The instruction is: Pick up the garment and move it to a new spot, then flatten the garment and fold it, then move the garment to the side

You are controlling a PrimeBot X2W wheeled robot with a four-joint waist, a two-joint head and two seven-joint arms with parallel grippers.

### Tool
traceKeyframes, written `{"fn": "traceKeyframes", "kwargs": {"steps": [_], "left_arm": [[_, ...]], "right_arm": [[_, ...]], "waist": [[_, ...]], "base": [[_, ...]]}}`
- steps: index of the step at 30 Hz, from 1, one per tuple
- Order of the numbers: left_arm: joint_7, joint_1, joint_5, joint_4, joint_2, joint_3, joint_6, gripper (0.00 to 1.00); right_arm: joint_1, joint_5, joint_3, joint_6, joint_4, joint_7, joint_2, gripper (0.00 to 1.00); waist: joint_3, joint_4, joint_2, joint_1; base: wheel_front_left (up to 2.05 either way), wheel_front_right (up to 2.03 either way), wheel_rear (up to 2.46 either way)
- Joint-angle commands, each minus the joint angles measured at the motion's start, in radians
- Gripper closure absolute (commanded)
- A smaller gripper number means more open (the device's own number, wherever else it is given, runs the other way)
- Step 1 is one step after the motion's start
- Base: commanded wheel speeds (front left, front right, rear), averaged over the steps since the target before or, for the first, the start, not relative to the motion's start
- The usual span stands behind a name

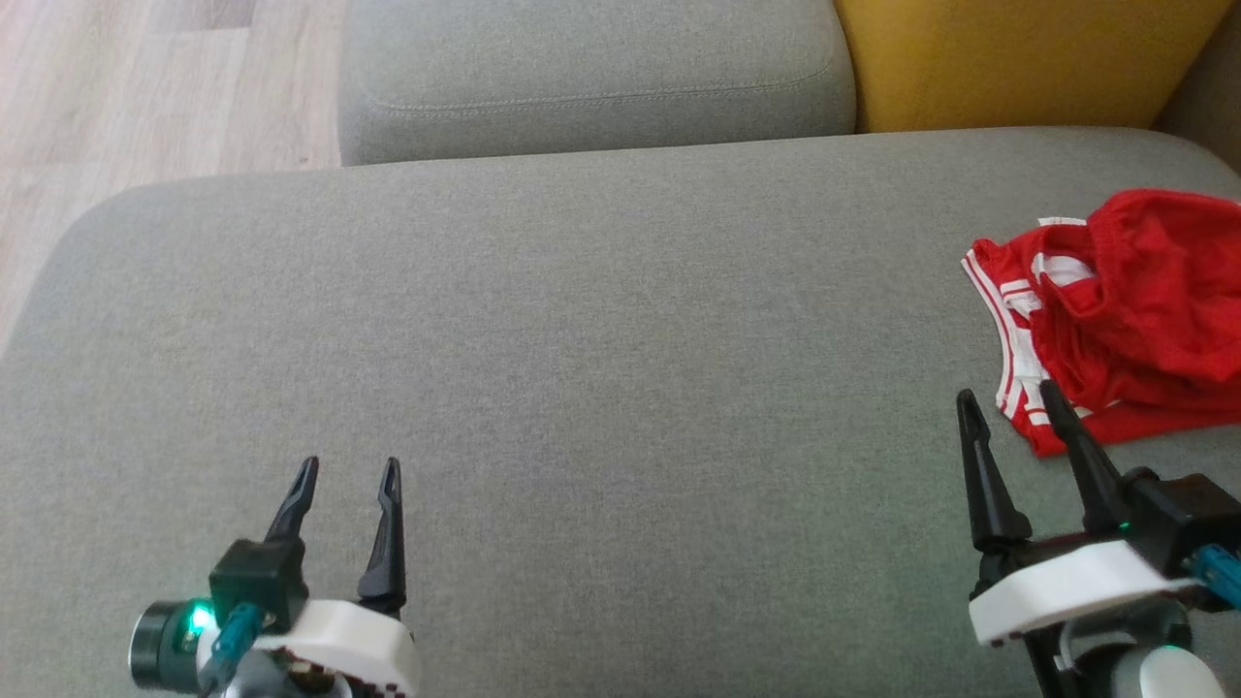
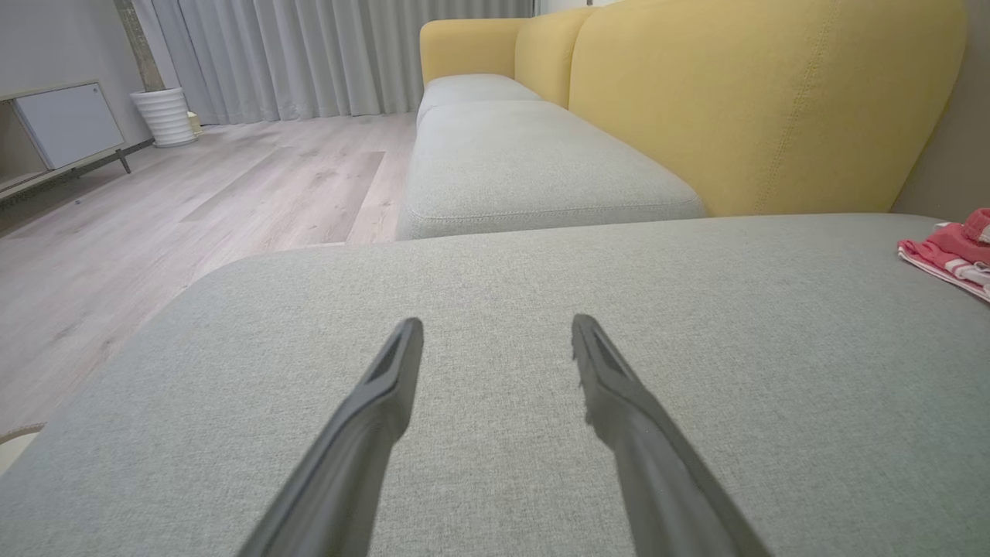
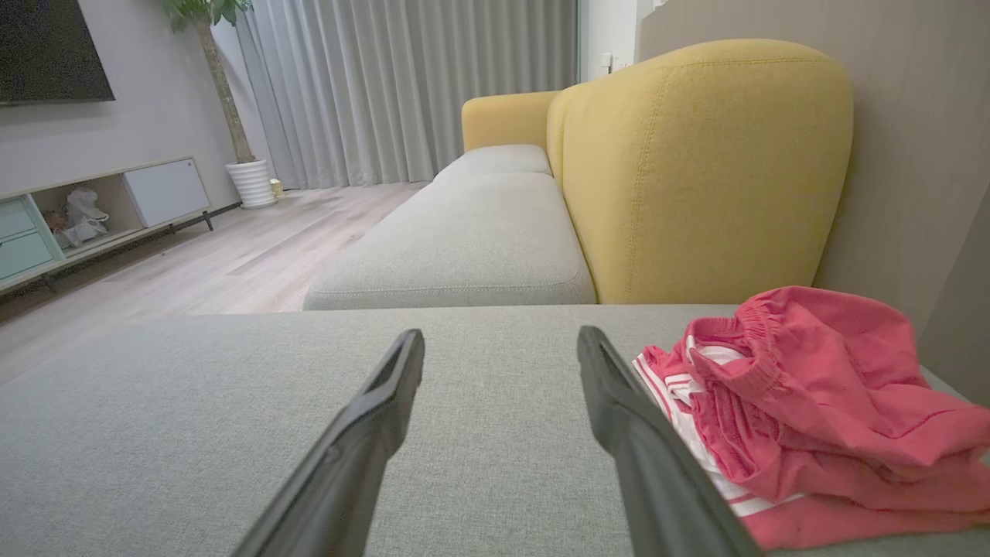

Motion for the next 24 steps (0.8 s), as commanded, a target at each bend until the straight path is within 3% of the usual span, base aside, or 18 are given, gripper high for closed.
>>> {"fn": "traceKeyframes", "kwargs": {"steps": [1, 24], "left_arm": [[0.002, -0.035, -0.004, -0.035, 0.021, 0.03, 0.008, 0.0], [-0.004, -0.05, -0.016, -0.024, 0.027, 0.019, 0.015, 0.0]], "right_arm": [[-0.016, -0.004, 0.019, 0.007, -0.043, 0.001, -0.004, 0.0], [-0.011, -0.004, 0.01, 0.007, -0.056, 0.007, -0.004, 0.0]], "waist": [[0.0, 0.001, -0.0001, 0.0001], [0.007, 0.007, -0.0001, 0.0001]], "base": [[0.0, 0.0, 0.0], [0.0, 0.0, 0.0]]}}
